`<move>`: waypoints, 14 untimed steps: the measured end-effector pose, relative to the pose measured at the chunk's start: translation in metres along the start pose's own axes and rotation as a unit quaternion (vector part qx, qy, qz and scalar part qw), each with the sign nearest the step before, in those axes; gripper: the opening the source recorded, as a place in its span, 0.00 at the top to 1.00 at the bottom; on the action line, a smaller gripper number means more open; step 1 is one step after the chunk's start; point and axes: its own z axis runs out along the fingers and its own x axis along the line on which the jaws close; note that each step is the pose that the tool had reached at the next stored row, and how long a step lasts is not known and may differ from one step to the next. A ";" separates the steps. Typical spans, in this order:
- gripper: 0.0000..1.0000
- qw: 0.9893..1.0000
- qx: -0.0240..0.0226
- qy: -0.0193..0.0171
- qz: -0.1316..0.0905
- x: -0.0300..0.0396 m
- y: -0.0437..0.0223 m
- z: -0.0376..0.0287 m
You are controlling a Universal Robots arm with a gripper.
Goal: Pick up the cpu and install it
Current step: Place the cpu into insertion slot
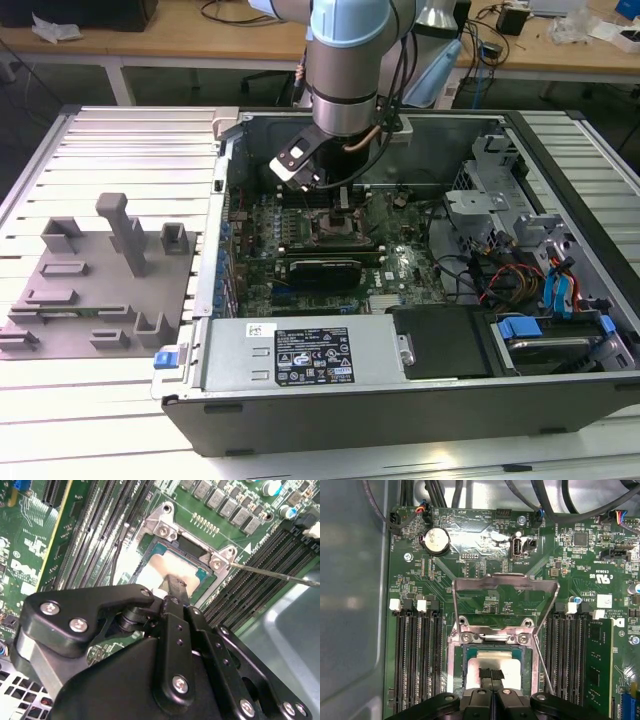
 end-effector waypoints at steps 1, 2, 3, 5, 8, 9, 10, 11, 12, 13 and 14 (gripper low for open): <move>0.89 1.000 0.000 0.000 0.000 0.0001 0.0001 -0.0003; 0.89 1.000 0.000 0.000 0.000 0.0000 0.0001 -0.0004; 0.89 1.000 0.000 0.000 0.000 0.0000 0.0000 -0.0007; 0.89 1.000 0.000 0.000 0.000 0.0000 0.0001 -0.0027; 0.89 1.000 0.000 0.000 0.000 -0.0002 0.0004 -0.0112; 0.89 1.000 0.000 0.000 0.000 -0.0002 0.0005 -0.0120; 0.89 1.000 0.000 0.000 0.000 -0.0003 0.0005 -0.0120; 0.89 1.000 0.000 0.000 0.000 -0.0007 0.0002 -0.0119; 0.89 1.000 0.000 0.000 0.000 -0.0012 -0.0004 -0.0117; 0.89 1.000 0.000 0.000 0.000 -0.0013 -0.0010 -0.0116; 0.89 1.000 0.000 0.000 0.000 -0.0014 -0.0018 -0.0117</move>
